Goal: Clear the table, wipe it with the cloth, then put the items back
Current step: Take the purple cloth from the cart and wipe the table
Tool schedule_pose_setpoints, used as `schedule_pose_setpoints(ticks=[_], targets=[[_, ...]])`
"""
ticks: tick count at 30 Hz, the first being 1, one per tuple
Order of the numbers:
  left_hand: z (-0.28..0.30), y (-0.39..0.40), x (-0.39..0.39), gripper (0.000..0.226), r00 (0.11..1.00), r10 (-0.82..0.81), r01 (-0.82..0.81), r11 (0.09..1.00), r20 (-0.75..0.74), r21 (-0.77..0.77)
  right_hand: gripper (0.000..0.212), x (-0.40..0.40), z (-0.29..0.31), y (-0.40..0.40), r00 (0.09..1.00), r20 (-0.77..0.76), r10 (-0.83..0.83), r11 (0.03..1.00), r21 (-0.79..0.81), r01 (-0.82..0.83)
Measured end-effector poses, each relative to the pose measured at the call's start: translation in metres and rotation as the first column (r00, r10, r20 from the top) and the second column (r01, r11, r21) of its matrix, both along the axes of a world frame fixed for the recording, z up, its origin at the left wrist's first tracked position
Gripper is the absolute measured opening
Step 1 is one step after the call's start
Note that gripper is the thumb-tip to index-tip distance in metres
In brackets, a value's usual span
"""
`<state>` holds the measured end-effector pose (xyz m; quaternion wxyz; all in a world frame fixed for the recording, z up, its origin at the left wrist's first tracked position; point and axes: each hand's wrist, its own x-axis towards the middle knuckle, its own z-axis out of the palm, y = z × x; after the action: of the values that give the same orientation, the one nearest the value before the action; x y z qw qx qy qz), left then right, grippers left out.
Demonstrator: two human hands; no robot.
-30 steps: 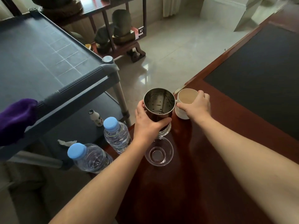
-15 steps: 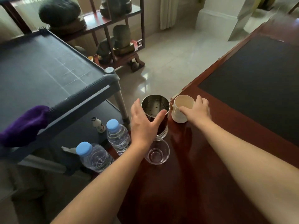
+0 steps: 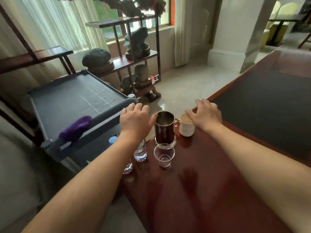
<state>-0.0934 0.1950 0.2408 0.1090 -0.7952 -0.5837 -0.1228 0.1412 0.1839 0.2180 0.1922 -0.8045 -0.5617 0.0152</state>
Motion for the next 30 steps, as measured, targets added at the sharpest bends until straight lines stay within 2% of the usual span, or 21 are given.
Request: schedule_pose_setpoints(ticks=[6,14,19,26,30], targets=[[0.019,-0.035,-0.070,0.056,0.987,0.158,-0.158,0.987,0.039,0.004,0.064,-0.037,0.030,-0.013,0.994,-0.040,0.102,0.994,0.033,-0.101],[0.015,-0.041,-0.175,0.051,0.939,0.343,-0.343,0.939,0.031,-0.018,0.065,-0.129,0.038,0.015,0.955,-0.109,0.275,0.961,0.062,-0.270],[0.013,-0.031,-0.237,0.050,0.913,0.409,-0.409,0.912,0.012,0.011,0.059,-0.198,0.040,0.044,0.930,-0.070,0.360,0.932,0.067,-0.356],[0.004,-0.011,-0.314,0.058,0.876,0.480,-0.480,0.877,0.046,-0.020,0.071,-0.294,0.039,0.086,0.880,-0.080,0.469,0.883,0.031,-0.468],[-0.010,0.003,-0.343,0.064,0.863,0.499,-0.494,0.866,0.078,-0.076,0.073,-0.340,0.031,0.101,0.815,-0.052,0.577,0.817,0.037,-0.576]])
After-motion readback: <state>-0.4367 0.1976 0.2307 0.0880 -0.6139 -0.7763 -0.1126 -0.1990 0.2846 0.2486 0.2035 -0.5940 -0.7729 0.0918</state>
